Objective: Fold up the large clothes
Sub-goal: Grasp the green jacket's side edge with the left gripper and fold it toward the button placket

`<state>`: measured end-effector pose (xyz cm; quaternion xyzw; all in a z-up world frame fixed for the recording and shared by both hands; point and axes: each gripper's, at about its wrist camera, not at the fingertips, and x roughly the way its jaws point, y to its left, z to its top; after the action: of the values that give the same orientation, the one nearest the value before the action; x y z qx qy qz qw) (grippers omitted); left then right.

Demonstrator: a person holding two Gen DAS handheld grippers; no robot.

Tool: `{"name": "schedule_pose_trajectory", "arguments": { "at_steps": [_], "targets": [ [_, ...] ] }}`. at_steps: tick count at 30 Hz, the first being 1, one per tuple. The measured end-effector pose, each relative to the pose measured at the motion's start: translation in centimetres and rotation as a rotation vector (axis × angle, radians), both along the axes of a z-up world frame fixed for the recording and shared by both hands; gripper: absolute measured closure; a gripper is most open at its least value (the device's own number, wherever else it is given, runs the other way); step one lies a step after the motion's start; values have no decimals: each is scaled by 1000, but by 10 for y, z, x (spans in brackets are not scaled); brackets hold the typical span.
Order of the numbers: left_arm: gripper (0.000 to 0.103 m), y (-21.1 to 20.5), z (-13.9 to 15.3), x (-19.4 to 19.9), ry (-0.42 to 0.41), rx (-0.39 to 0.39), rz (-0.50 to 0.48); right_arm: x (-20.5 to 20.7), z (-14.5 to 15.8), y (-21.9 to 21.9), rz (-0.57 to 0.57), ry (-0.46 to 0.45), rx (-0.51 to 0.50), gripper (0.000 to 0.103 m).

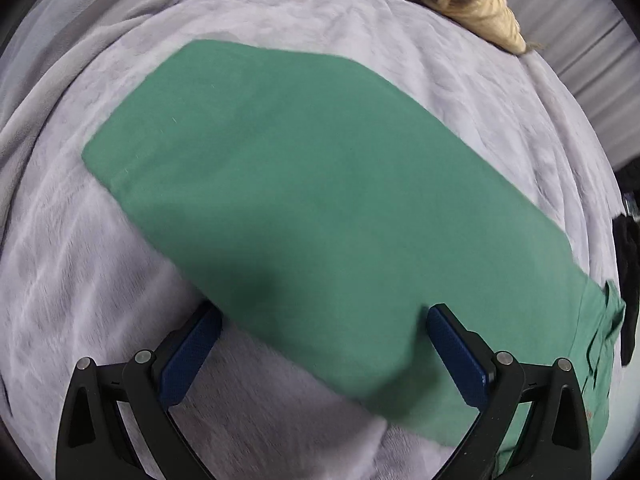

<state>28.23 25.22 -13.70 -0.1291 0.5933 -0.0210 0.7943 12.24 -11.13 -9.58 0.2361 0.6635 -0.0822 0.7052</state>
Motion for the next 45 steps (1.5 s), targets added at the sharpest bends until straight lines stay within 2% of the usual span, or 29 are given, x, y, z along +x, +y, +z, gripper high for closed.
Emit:
{"name": "schedule_pose_trajectory", "arguments": {
  "at_steps": [2, 3, 4, 5, 6, 7, 9, 12, 17, 20, 22, 24, 26, 29, 32, 33, 34, 35, 36, 37, 39, 41, 43, 45],
  "targets": [
    [15, 8, 4, 11, -41, 28, 44, 4, -2, 8, 14, 1, -5, 0],
    [37, 11, 6, 17, -46, 40, 61, 5, -2, 11, 17, 0, -6, 0],
    [67, 15, 6, 21, -46, 22, 63, 6, -1, 12, 18, -3, -4, 0],
    [82, 17, 7, 26, -50, -20, 59, 6, -1, 14, 18, -6, -1, 0],
    [93, 16, 10, 27, -60, -39, 56, 6, -1, 14, 19, -10, 1, 0],
    [98, 17, 16, 30, -78, -30, 47, 6, 0, 14, 18, -14, -2, 0],
    [98, 9, 33, 29, -132, -6, -5, 5, 2, 12, 15, -23, -7, 0],
    [98, -25, 71, 20, -219, -59, -110, 2, 11, 6, 12, -58, -20, 0],
    [98, -128, 155, -20, -382, -158, -385, -7, 28, -18, -18, -141, -38, 0],
    [98, -212, 185, -59, -428, -216, -582, -20, 40, -46, -70, -177, -45, 0],
    [98, -270, 188, -84, -419, -248, -694, -30, 46, -64, -110, -199, -60, 0],
    [98, -326, 175, -114, -396, -231, -802, -43, 49, -88, -158, -212, -73, 0],
    [98, -378, 148, -139, -348, -183, -891, -57, 47, -113, -208, -208, -87, 0],
    [98, -418, 100, -171, -286, -49, -958, -80, 34, -147, -270, -177, -99, 0],
    [97, -431, 58, -190, -192, 76, -1001, -98, 18, -168, -309, -130, -103, 0],
    [87, -427, 50, -193, -180, 100, -998, -104, 13, -173, -320, -116, -99, 0],
    [58, -424, 48, -196, -178, 102, -992, -109, 11, -176, -327, -110, -98, 0],
    [41, -419, 50, -196, -176, 90, -983, -113, 10, -178, -331, -105, -102, 0],
    [19, -415, 56, -198, -192, 89, -974, -115, 11, -180, -332, -103, -106, 0],
    [15, -412, 63, -202, -226, 105, -975, -117, 11, -181, -333, -103, -110, 0],
    [15, -405, 73, -208, -273, 147, -993, -114, 16, -184, -332, -113, -118, 0],
    [15, -384, 84, -211, -285, 169, -979, -106, 23, -183, -319, -133, -130, 0],
    [15, -351, 94, -207, -300, 194, -918, -91, 34, -178, -283, -165, -154, 0],
    [15, -313, 92, -198, -300, 235, -844, -67, 46, -165, -215, -208, -185, 0]
  ]
}}
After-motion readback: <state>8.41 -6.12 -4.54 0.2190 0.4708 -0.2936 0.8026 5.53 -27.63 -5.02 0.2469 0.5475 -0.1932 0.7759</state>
